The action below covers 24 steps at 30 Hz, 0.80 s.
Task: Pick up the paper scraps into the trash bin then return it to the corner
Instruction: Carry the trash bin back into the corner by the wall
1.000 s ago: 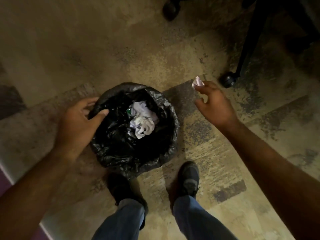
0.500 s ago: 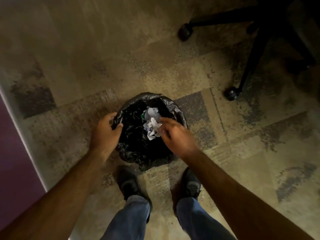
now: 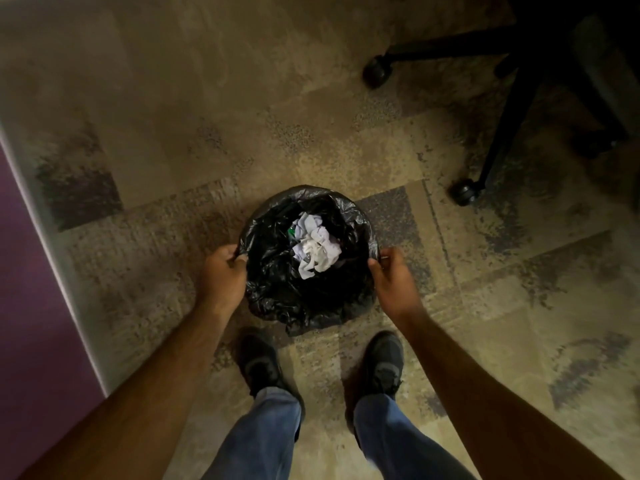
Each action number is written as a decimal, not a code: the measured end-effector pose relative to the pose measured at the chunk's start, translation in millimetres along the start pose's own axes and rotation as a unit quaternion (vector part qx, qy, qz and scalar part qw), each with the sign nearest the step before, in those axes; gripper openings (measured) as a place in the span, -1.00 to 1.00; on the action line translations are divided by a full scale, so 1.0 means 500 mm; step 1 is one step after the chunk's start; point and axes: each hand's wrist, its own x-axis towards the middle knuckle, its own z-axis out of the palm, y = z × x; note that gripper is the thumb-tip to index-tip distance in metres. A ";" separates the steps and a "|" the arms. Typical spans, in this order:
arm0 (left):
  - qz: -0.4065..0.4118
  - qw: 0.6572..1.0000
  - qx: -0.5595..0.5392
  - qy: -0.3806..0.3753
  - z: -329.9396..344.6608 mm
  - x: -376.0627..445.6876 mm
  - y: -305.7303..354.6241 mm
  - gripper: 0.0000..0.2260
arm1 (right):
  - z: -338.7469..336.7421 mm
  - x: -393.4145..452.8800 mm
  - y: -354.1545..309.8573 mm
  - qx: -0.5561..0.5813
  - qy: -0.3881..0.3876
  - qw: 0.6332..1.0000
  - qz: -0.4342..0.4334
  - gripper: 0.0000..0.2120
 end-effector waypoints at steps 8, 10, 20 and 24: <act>-0.033 0.990 -0.137 0.026 -0.017 -0.036 0.000 -0.69 | 0.003 -0.022 -0.026 0.015 0.009 1.000 -0.010 -0.94; -0.032 0.986 -0.159 0.031 -0.044 -0.059 0.005 -0.70 | -0.007 -0.040 -0.046 0.014 0.007 1.000 -0.014 -0.88; -0.030 0.970 -0.233 0.064 -0.286 -0.183 0.057 -0.72 | -0.028 -0.149 -0.314 0.024 -0.001 0.998 -0.050 -0.86; -0.040 0.959 -0.271 0.073 -0.426 -0.214 0.082 -0.68 | -0.009 -0.184 -0.472 0.032 -0.023 0.997 -0.073 -0.89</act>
